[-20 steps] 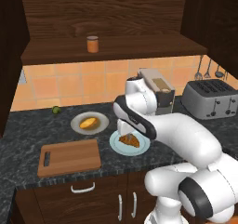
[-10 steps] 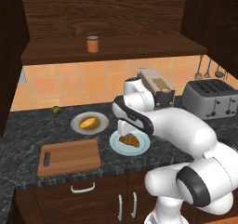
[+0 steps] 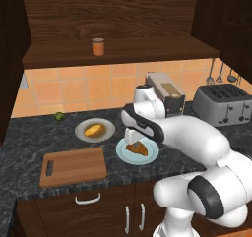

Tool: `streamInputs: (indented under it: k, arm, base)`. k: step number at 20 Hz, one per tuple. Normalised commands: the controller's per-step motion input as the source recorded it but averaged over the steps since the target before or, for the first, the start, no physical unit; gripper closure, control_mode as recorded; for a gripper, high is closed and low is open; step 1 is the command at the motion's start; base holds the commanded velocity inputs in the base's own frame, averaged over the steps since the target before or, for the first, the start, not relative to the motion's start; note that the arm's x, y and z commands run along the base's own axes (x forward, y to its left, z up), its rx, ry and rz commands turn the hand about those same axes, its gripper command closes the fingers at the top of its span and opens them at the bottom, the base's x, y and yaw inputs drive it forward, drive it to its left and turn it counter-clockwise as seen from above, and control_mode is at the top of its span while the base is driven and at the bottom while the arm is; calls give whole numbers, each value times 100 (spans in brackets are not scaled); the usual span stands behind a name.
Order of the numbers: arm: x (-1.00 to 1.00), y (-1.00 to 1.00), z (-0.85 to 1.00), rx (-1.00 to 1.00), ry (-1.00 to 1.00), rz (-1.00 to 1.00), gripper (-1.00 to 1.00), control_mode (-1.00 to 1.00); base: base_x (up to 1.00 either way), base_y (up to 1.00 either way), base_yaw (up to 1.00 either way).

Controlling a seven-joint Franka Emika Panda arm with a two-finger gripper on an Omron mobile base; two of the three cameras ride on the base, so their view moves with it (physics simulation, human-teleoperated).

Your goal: From the different types of pastries on the counter, select a croissant and place it on the cutting board. Then retrieve a jar of jam from the cabinet and place it alongside the croissant on the cutting board.

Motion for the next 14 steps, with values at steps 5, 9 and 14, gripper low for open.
streamInputs:
  k: [5,9,14]
  arm:
    - [5,-2,-8,2,-9,0,-100,-100]
    - [15,-4,-11,1,-9,0,-100,-100]
    - [10,-10,-8,0,-7,0,-100,-100]
  base:
    - [0,0,0]
    - [0,0,0]
    - [0,0,0]
